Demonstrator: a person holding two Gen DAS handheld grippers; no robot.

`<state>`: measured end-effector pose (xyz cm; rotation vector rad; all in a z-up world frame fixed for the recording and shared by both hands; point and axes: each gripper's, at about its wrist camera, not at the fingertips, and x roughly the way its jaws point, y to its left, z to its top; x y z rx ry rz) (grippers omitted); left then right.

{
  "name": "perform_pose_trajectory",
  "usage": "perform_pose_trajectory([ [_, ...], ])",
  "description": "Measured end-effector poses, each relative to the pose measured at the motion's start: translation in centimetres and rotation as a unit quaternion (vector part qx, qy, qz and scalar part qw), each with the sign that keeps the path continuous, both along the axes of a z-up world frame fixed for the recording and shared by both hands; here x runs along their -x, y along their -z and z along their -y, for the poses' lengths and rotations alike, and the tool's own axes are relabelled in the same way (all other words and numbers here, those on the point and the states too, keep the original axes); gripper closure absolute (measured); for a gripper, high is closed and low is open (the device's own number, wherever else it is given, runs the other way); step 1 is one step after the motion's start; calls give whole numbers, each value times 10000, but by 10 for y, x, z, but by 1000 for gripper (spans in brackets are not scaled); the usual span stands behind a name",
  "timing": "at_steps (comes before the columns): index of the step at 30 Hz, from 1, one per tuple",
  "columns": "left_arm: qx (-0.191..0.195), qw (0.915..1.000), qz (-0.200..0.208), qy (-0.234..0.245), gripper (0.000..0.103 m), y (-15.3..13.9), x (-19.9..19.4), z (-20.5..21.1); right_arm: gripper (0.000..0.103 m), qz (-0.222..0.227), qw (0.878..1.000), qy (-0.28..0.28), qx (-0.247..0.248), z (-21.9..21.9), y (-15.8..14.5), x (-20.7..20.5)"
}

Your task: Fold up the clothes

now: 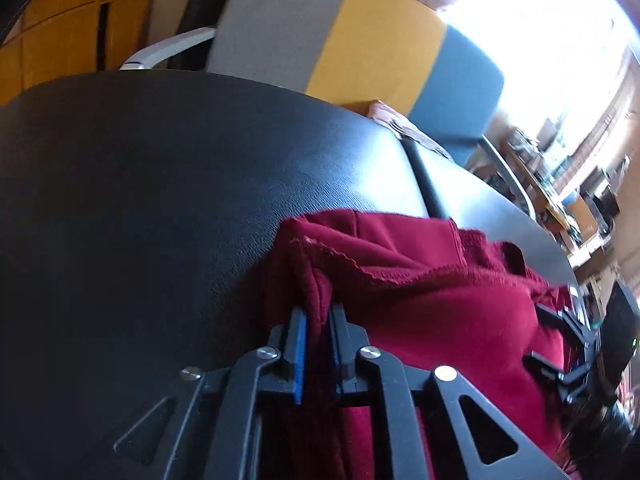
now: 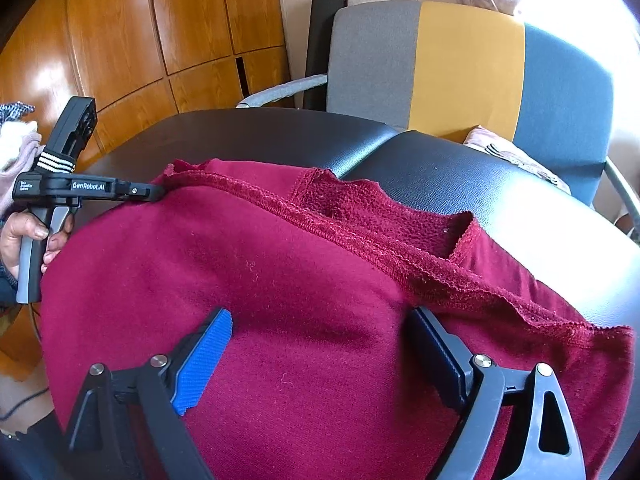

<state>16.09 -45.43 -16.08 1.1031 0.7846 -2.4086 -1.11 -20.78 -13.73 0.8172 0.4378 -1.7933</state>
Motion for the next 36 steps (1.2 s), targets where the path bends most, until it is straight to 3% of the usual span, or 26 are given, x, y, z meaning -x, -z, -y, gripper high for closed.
perform_pose_trajectory([
  [3,612,9974,10,-371,85,-25,-2,-7,11,0,10000,-8,4,0,0,0],
  [5,801,9951,-319,-491,84,-45,-3,-16,10,5,10000,-13,4,-1,0,-1],
  [9,891,9924,-843,19,84,-59,19,-53,9,40,10000,-27,17,-1,0,0],
  [14,532,9968,-280,530,84,-8,57,-71,9,84,9999,-45,52,-2,0,1],
  [17,148,9971,-651,376,82,13,33,-64,9,176,9998,-92,89,-4,-1,3],
  [19,-30,9971,-669,353,83,16,23,-59,9,254,9994,-199,127,-5,-1,1],
  [23,216,9971,-597,414,83,16,14,-68,8,220,9991,-341,72,-5,-1,-11],
  [26,267,9971,-535,481,83,14,15,-69,8,432,9986,-240,161,-15,-7,-9],
  [29,411,9963,-458,602,82,16,23,-70,8,1060,9920,-179,667,-47,-24,-5],
  [33,336,9966,-479,586,83,13,18,-68,8,1661,9784,24,1232,-133,-44,4],
  [36,303,9968,-445,583,83,9,16,-67,5,1955,9723,304,1242,-194,-40,9],
])
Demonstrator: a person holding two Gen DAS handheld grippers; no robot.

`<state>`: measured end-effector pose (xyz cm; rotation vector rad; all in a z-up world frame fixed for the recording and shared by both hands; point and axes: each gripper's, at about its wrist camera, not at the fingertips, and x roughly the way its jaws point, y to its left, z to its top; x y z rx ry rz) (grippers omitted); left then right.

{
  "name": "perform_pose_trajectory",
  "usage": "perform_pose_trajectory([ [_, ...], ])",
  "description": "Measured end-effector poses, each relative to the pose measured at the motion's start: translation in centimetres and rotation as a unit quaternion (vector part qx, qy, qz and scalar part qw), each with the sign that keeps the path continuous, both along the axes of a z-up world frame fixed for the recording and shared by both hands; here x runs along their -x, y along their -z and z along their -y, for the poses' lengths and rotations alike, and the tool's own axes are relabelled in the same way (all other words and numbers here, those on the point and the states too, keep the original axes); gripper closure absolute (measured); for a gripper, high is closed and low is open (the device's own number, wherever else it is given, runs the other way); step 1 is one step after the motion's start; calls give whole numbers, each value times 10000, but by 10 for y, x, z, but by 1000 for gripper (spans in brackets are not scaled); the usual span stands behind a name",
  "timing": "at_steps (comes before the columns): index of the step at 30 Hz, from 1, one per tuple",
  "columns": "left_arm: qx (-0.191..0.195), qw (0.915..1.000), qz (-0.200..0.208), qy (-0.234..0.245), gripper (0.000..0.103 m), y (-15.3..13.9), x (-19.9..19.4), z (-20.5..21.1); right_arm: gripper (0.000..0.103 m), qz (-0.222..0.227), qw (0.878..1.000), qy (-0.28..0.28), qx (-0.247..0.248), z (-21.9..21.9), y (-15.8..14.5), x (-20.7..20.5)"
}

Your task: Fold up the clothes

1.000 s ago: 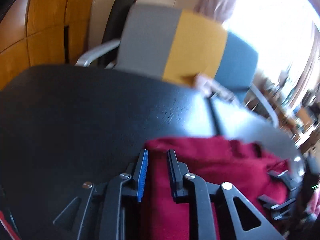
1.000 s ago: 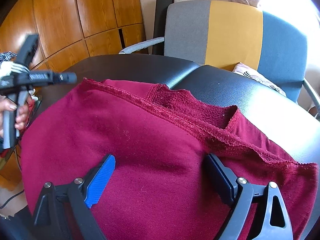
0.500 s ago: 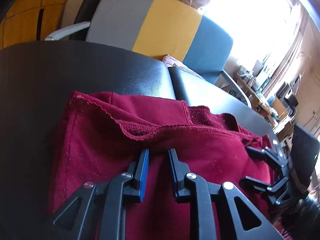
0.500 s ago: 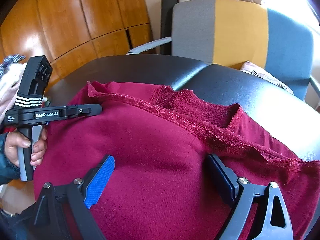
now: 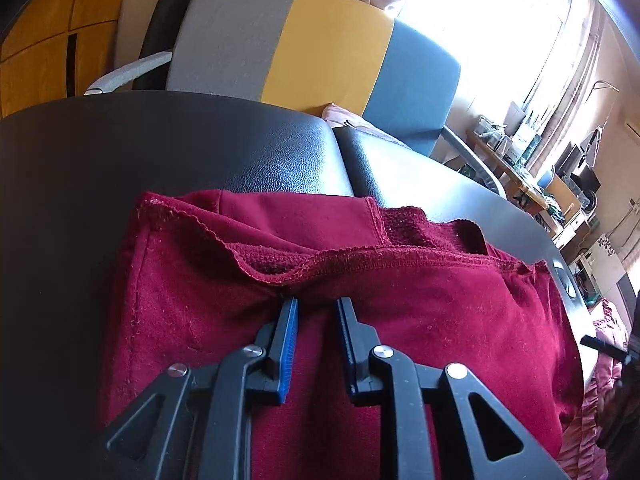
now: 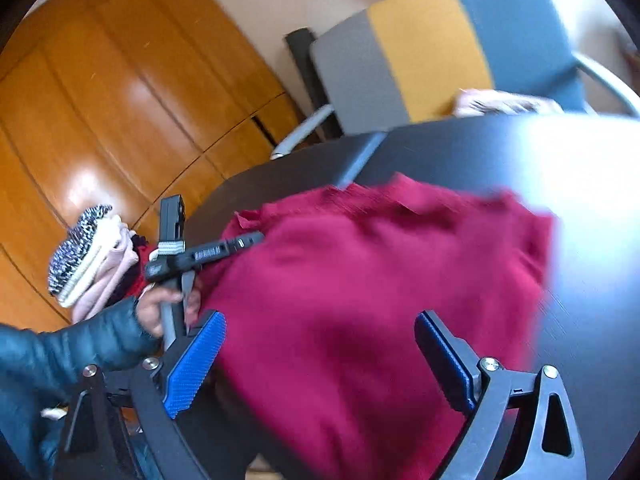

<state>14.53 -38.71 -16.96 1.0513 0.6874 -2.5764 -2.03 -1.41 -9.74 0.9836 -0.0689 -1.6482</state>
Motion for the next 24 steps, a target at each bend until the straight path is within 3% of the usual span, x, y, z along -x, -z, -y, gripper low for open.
perform_pose_trajectory([
  [5,258,9997,4,-49,83,-25,5,-11,4,400,9991,-12,-173,-52,20,-10],
  [10,412,9951,-316,837,83,-53,24,-60,4,615,9980,-157,47,-47,36,-9],
  [16,770,9766,-118,2007,82,-48,65,-125,4,1116,9888,-973,189,-12,52,5],
  [20,874,9666,245,2396,82,-27,84,-145,3,1730,9544,-2432,66,6,55,-9],
  [21,885,9643,353,2469,82,-20,88,-148,3,1744,9453,-2751,-189,10,57,-14],
  [24,594,9659,181,2515,81,-12,88,-144,4,1677,9251,-3303,-834,13,62,-22],
])
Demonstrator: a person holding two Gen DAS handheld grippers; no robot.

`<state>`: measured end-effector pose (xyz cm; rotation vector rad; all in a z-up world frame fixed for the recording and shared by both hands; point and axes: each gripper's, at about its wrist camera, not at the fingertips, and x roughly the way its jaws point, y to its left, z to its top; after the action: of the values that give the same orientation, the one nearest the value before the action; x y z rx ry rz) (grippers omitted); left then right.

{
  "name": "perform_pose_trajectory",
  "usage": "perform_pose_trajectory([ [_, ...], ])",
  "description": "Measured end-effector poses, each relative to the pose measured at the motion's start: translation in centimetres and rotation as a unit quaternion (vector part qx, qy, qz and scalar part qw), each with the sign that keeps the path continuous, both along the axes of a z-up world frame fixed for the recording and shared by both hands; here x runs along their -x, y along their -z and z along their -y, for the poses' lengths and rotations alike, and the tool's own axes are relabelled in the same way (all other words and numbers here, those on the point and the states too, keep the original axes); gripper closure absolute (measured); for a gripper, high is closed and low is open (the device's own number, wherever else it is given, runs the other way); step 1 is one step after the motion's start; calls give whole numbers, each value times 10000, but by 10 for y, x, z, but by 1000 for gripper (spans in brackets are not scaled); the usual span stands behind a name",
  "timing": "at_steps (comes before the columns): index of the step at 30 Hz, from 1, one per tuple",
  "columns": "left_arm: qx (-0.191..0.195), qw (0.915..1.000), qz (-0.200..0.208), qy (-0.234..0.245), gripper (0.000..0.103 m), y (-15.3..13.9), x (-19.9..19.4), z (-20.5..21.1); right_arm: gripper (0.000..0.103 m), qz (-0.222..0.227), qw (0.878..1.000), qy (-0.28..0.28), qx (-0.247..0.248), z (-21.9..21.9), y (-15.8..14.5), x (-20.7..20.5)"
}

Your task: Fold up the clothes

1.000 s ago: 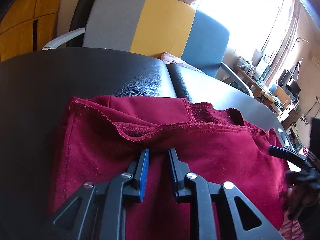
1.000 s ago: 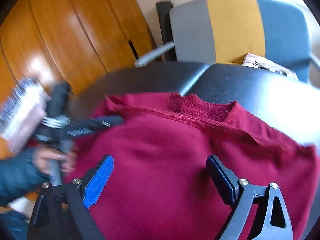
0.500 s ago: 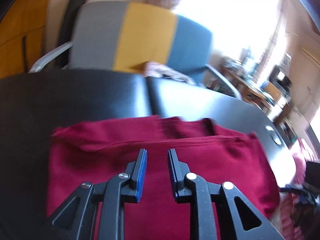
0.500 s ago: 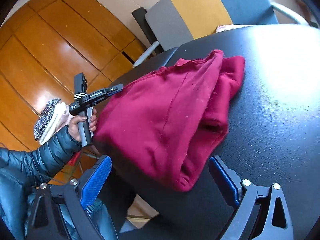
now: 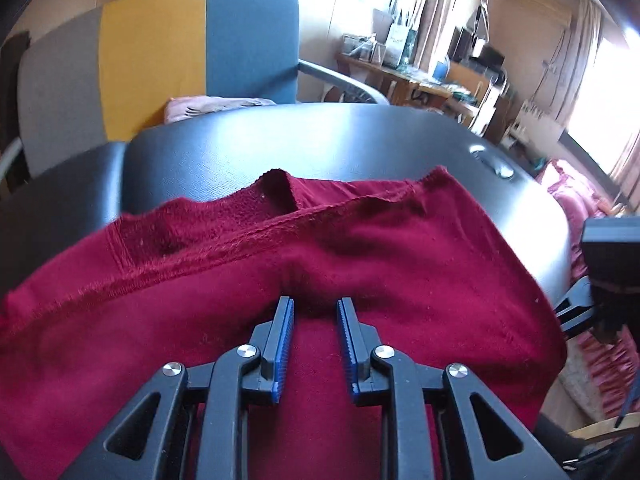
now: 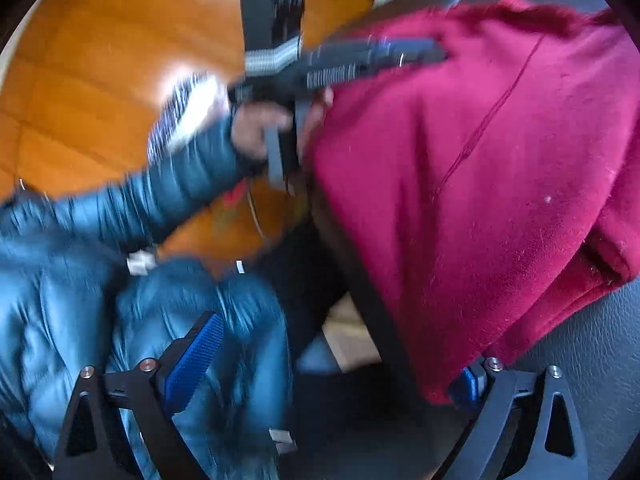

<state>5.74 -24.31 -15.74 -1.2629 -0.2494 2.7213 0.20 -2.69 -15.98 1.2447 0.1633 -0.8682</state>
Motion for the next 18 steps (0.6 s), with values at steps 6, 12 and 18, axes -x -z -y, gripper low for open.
perform_pose_trajectory([
  [6,-142,9996,-183,-140,81,8,-8,-2,21,-268,9987,148,-397,-21,-2,14],
  [12,-315,9989,-191,-293,81,-1,-14,0,21,-918,9858,1344,-424,-41,-26,20],
  [18,-307,9975,-347,-543,77,-14,-31,10,18,-1980,9374,2857,232,-49,-76,52],
])
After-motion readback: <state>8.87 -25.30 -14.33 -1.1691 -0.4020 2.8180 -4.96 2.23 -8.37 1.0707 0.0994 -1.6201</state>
